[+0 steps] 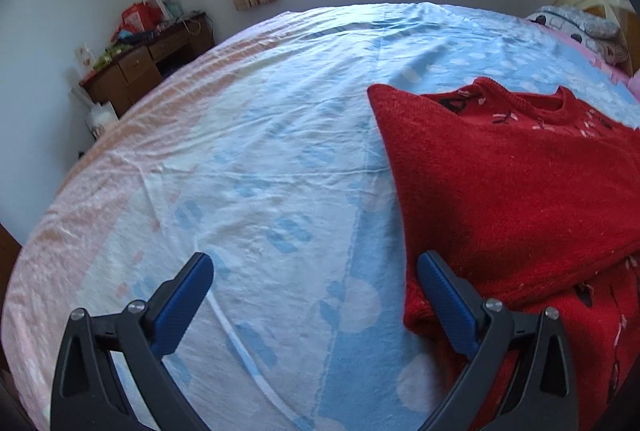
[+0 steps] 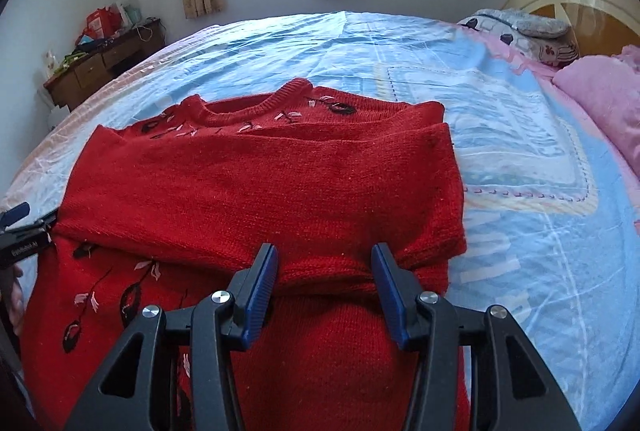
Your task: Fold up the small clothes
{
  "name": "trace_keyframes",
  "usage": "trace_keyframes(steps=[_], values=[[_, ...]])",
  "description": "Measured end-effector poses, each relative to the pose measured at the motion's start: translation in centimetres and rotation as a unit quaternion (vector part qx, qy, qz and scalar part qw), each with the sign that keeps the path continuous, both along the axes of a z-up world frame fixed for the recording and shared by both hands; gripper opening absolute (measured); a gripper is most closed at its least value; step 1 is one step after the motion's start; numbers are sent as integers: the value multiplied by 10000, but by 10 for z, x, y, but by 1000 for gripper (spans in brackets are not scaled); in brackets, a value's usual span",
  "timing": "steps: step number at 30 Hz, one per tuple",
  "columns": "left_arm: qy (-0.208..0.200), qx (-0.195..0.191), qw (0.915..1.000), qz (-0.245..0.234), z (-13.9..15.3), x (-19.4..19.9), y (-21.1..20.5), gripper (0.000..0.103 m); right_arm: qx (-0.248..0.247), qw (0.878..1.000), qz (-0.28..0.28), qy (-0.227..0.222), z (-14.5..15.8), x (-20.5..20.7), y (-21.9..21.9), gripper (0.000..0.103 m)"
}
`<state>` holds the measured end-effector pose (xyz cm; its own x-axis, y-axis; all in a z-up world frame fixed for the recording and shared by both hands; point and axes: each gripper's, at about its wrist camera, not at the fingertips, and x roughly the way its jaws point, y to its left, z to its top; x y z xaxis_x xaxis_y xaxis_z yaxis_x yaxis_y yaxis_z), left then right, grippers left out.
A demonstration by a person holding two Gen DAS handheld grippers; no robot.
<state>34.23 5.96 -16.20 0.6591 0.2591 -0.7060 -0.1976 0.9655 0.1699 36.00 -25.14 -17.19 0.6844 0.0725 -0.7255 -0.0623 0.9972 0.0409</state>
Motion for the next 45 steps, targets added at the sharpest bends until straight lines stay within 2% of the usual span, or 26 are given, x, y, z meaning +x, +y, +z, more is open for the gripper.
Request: trace_keyframes(steps=[3,9,13,24,25,27,28,29,32,34,45], values=[[21,-241,9997,78,-1,-1,7,103,-94,9999,19,-32,0,-2,2,50],[-3,-275,9996,86,-2,-2,7,103,156,9998,36,-81,-2,0,-4,51],[-43,-352,9994,44,0,-4,10,103,149,9999,23,-74,-1,0,-4,52],[-2,-924,9957,-18,-1,-8,21,103,3,9999,-37,-98,1,-2,0,54],[2,-942,9956,-2,0,-9,22,103,-6,9999,-42,-105,2,-3,0,55],[-12,-955,9954,23,1,-14,22,103,-55,9999,-61,-130,6,-8,1,66],[-36,-975,9952,10,2,-17,23,103,-64,9999,-9,-94,7,-10,2,77],[-66,-1002,9949,-20,3,-21,23,103,-65,9999,99,-28,7,-13,5,81],[-51,-1000,9949,-87,2,-27,22,103,-226,9991,343,101,0,-19,15,81],[-37,-1012,9948,-117,4,-30,21,103,-361,9987,366,14,-1,-25,20,81],[-351,-1139,9908,-641,42,-84,6,103,22,9974,618,-359,35,-87,28,81]])
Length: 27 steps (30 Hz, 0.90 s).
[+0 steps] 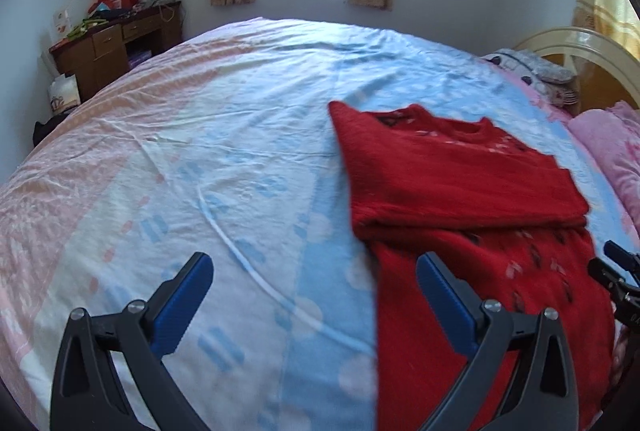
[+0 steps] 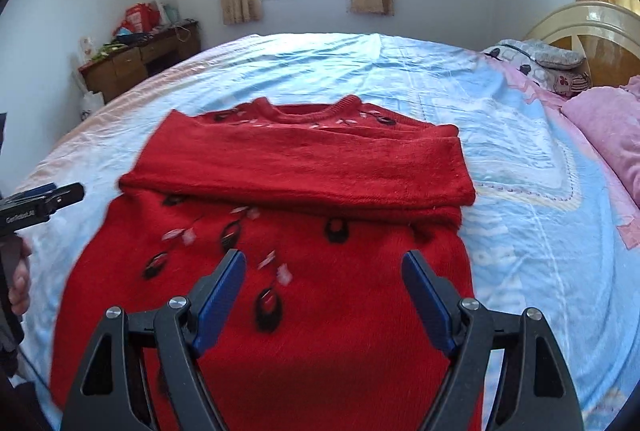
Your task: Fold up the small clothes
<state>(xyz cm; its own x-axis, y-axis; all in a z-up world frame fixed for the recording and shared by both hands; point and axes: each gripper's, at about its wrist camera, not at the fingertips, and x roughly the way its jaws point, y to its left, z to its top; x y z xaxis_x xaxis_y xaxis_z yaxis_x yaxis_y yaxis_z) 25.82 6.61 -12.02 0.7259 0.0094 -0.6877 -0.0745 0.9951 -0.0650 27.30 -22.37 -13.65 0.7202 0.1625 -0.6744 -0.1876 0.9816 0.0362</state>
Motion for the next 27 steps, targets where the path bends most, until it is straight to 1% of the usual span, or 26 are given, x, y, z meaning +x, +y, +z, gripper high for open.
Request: trace_keyframes(steps=[5,13,21,27], values=[[-156,105,9996,-196,10,-22,-8,103,6,9998,186,-49,6,-31,4,81],[-247,151,9990,-328,18,-54,-14,103,262,9995,142,78,6,-62,-3,81],[-234,294,9979,-532,15,-84,-26,103,290,9993,-12,244,3,-88,-15,81],[-179,282,9973,-648,10,-100,-31,103,154,9988,-94,447,-4,-111,-23,81]])
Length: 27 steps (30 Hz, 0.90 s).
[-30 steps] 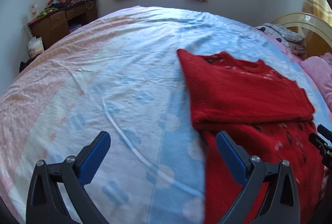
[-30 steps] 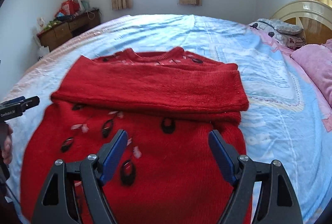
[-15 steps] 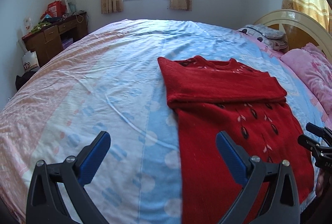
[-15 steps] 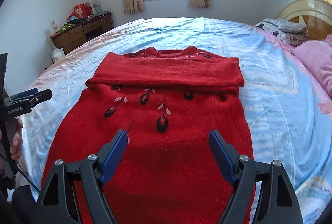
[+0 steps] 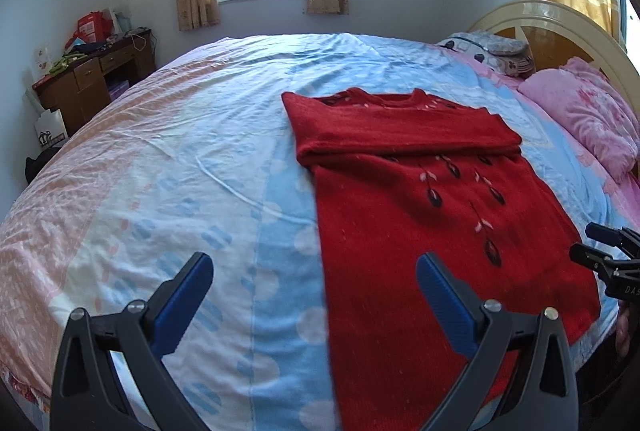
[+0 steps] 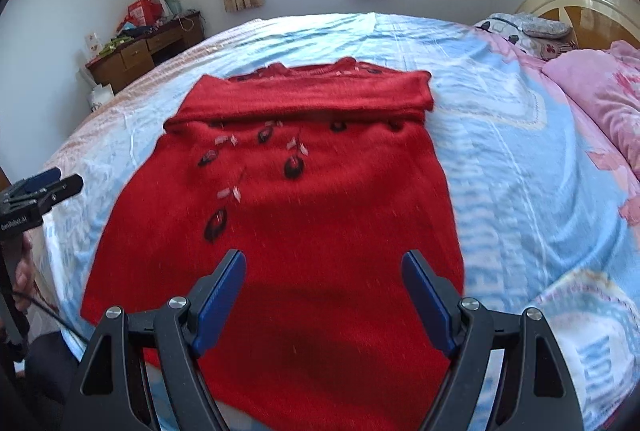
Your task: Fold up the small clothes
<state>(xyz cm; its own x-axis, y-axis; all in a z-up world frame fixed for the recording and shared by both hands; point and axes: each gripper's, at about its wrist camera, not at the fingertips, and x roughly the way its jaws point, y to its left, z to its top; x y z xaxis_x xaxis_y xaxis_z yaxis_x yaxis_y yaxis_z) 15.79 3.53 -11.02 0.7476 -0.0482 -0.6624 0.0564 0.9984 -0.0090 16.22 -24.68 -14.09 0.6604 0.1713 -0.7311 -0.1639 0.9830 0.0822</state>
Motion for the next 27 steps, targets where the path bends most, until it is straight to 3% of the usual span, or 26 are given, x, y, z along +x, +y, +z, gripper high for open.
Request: trace_keyframes(steps=[16,19,27], values=[[332,-82,9990,-294,-17,-36,0,101,-14,9993,-137,353,-25,-51,-14,81],[449,-90,9984,-321,-23,-42,0,98,15,9992,-205,353,-29,-55,-18,81],[1034,-377,9917,-670,-46,-52,-14,75,99,9984,-437,340,-37,-63,-31,81]])
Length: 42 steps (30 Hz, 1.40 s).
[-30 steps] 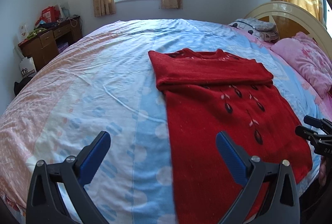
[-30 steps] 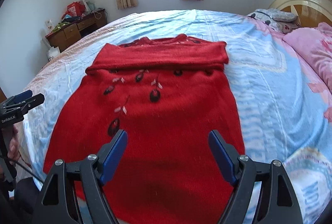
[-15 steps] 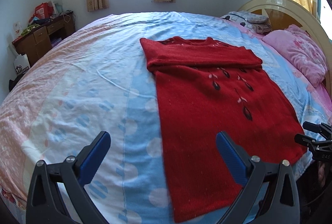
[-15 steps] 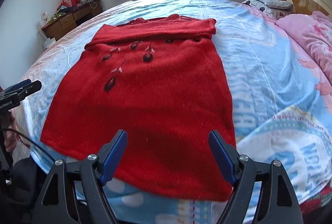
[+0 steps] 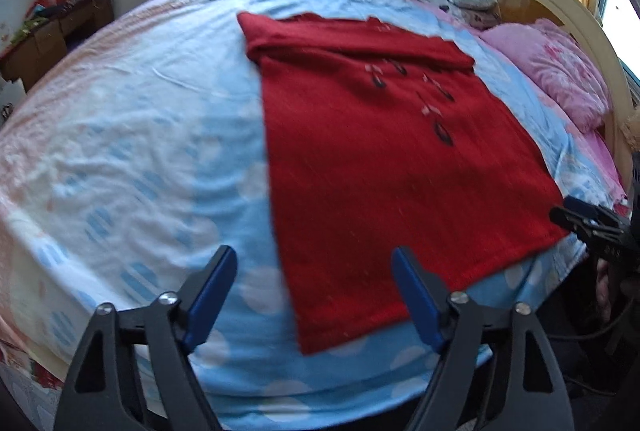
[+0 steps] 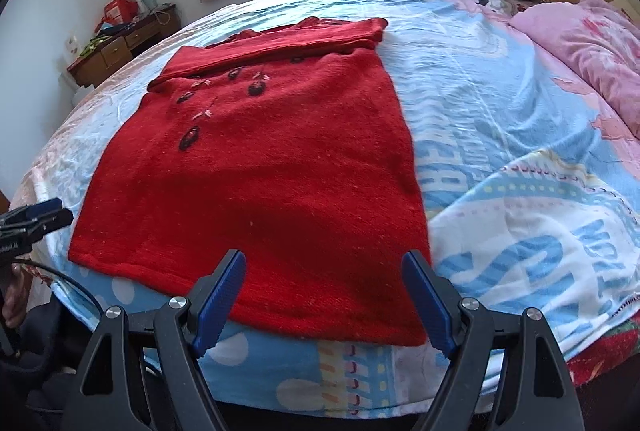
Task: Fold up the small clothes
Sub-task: 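Grasp the sweater hem with the left tool while the right tool grasps it too, then lift the held hem with both tools and fold it over toward the collar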
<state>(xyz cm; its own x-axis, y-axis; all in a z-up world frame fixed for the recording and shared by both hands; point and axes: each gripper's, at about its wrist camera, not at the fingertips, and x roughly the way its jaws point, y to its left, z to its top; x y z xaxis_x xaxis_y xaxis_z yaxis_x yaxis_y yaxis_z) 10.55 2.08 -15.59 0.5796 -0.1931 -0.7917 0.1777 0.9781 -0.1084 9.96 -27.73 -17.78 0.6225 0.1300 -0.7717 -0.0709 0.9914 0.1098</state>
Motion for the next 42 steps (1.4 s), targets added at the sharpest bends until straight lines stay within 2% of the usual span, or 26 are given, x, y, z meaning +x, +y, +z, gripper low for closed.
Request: trace_keyframes(steps=[3,5,8,11,13,14,17,19,24,28,33,34,35,36,37,39,40,42], values=[[215,-67,9997,-101,-9,-1,-5,62,-22,10000,-29,-42,0,-3,-2,81],[365,-148,9992,-92,-15,0,-5,61,-42,10000,-49,-52,0,-5,-4,81],[558,-242,9981,-79,-24,0,-5,53,-44,9999,-86,-41,-2,-6,-7,81],[540,-172,9984,-32,-23,-1,-5,45,4,9999,-140,-48,0,-6,-10,81],[520,-173,9985,-16,-23,-2,-3,37,-31,9999,-150,-79,1,-7,-11,81],[513,-158,9985,-41,-23,-2,-4,29,-32,9998,-157,-83,2,-7,-11,81],[463,-74,9989,-78,-24,-4,-4,17,-14,9998,-220,-23,3,-7,-14,81],[410,34,9991,-112,-25,-5,-7,16,1,9995,-329,30,3,-6,-19,81],[232,208,9995,-108,-23,-5,-9,16,444,9965,-614,355,-2,-3,-36,81],[247,222,9994,-81,-24,-3,-10,21,377,9966,-654,342,-2,-3,-38,81],[322,153,9993,-82,-26,-2,-10,25,493,9952,-638,557,-9,0,-38,80],[316,142,9994,-86,-26,-2,-10,25,530,9949,-628,585,-9,1,-38,77],[315,134,9994,-93,-26,-3,-10,24,540,9946,-615,632,-11,1,-38,62],[300,123,9994,-133,-26,-3,-11,18,557,9940,-580,736,-13,3,-38,51],[287,95,9994,-177,-25,-4,-12,12,589,9928,-516,908,-18,5,-37,32],[281,55,9993,-249,-24,-4,-12,9,665,9917,-489,981,-18,5,-39,23],[267,27,9993,-263,-23,-4,-11,9,703,9920,-482,927,-16,4,-40,9],[203,-49,9994,-288,-18,-4,-9,9,871,9915,-473,838,-11,1,-45,7]])
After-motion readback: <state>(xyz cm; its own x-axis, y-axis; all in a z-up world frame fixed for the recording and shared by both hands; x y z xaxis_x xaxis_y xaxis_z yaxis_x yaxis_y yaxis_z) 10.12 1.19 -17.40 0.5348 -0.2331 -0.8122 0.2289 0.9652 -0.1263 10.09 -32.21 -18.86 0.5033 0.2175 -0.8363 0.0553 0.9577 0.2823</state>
